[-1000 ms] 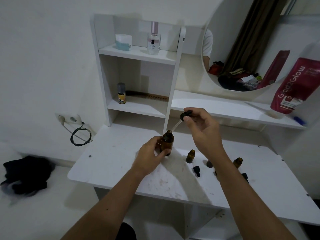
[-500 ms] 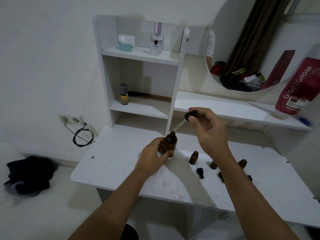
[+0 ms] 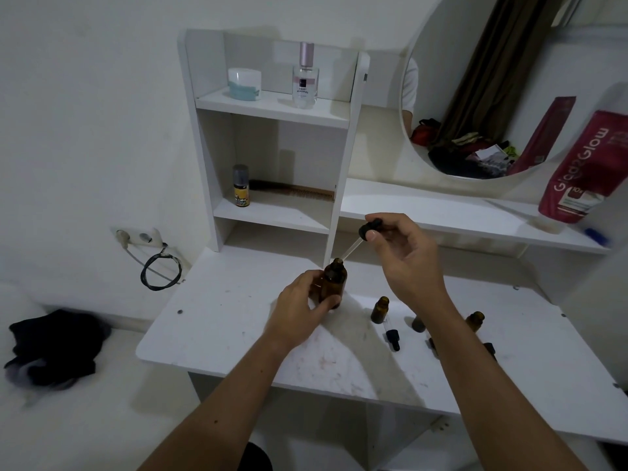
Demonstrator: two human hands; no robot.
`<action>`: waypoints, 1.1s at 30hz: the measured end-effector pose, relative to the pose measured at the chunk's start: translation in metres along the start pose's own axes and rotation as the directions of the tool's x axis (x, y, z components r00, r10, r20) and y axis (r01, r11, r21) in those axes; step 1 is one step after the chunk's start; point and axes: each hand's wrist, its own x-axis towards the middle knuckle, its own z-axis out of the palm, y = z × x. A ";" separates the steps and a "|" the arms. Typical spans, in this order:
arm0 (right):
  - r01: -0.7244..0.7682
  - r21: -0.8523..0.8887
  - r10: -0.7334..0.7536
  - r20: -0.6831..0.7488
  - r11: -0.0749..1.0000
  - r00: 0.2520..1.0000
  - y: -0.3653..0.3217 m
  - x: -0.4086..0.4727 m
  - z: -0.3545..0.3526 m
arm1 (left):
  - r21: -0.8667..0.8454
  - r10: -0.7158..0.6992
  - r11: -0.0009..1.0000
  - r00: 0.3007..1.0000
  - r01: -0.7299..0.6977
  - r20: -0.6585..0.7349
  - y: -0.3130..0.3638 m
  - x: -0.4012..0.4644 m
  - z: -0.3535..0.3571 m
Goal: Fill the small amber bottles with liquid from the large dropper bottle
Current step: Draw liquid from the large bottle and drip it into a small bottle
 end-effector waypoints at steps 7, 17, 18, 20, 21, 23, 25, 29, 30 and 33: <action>-0.037 -0.035 0.039 0.063 0.999 0.997 0.005 0.003 0.009 | -0.007 0.009 1.000 1.000 -0.009 -0.003 0.003 0.000 0.000; -0.212 -0.126 0.228 0.124 0.969 0.966 0.032 -0.002 0.036 | -0.005 0.018 1.000 1.000 -0.018 -0.003 0.003 0.000 0.000; -0.227 -0.114 0.239 0.107 0.967 0.965 0.034 -0.002 0.037 | -0.004 0.019 1.000 1.000 -0.019 -0.001 0.003 0.000 0.000; -0.252 -0.093 0.259 0.076 0.963 0.963 0.035 -0.001 0.040 | 0.000 0.018 1.000 1.000 -0.018 0.001 0.002 0.001 0.000; -0.261 -0.092 0.267 0.062 0.961 0.962 0.035 -0.001 0.041 | 0.001 0.015 1.000 1.000 -0.015 0.003 0.002 0.001 0.001; -0.270 -0.094 0.276 0.050 0.958 0.960 0.036 -0.001 0.042 | 0.002 0.009 1.000 1.000 -0.009 0.006 0.000 0.001 0.001; -0.272 -0.091 0.277 0.047 0.958 0.960 0.036 0.000 0.042 | 0.008 0.007 1.000 1.000 -0.007 0.004 0.000 0.001 0.002; -0.275 -0.103 0.282 0.056 0.956 0.958 0.036 0.000 0.043 | 0.007 0.003 1.000 1.000 -0.003 0.004 0.000 0.002 0.002; -0.278 -0.103 0.286 0.066 0.955 0.956 0.035 0.000 0.043 | 0.010 0.005 1.000 1.000 -0.005 0.005 0.001 0.001 0.002; -0.280 -0.051 0.283 0.059 0.959 0.957 0.030 0.000 0.039 | 0.012 0.007 1.000 1.000 -0.007 0.004 0.001 0.001 0.001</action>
